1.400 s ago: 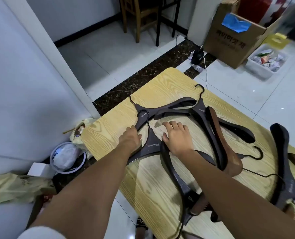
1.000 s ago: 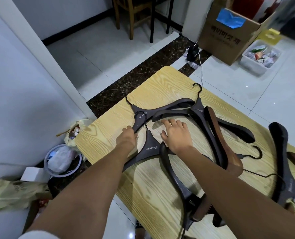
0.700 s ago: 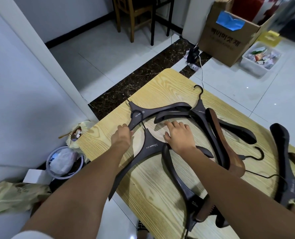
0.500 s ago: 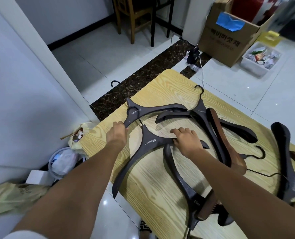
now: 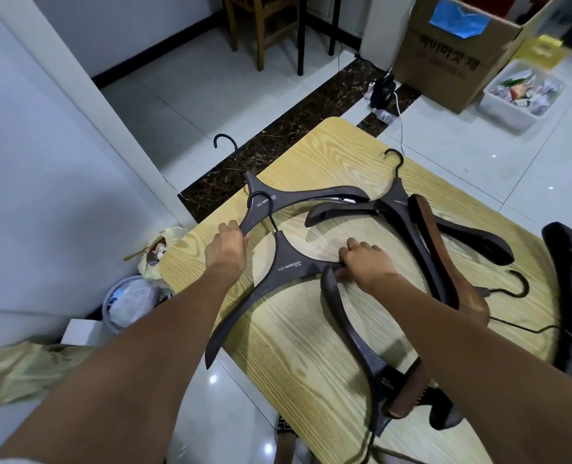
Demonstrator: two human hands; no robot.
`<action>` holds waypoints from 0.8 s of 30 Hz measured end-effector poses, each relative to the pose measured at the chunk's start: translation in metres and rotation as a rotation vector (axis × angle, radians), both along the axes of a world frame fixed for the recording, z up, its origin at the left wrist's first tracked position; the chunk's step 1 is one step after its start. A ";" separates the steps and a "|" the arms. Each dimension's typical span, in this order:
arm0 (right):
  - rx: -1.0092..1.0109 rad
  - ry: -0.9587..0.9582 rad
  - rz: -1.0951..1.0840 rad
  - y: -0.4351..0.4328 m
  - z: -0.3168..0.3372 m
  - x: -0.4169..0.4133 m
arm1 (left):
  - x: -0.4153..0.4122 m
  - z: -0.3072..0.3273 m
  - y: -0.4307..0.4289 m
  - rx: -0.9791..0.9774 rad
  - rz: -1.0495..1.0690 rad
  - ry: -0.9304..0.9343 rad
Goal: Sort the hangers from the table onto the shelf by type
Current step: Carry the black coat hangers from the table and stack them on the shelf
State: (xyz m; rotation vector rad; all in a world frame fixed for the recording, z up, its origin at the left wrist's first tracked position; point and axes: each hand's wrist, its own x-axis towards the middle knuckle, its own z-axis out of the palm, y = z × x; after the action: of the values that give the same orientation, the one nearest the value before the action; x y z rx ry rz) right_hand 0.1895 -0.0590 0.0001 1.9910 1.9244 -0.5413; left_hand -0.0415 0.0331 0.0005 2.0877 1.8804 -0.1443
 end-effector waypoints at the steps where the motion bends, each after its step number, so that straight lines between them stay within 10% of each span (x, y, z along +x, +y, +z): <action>1: -0.005 0.000 0.005 0.000 0.001 -0.001 | -0.001 0.000 0.000 0.000 0.002 -0.001; 24: 0.315 -0.253 0.209 0.007 0.048 0.003 | -0.033 0.028 -0.007 0.113 -0.012 -0.013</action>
State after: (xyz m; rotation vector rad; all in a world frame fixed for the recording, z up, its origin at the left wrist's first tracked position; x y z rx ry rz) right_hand 0.1924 -0.0520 0.0477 1.8893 2.1190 0.0704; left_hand -0.0742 0.0265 0.0287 2.1687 1.9092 -0.0271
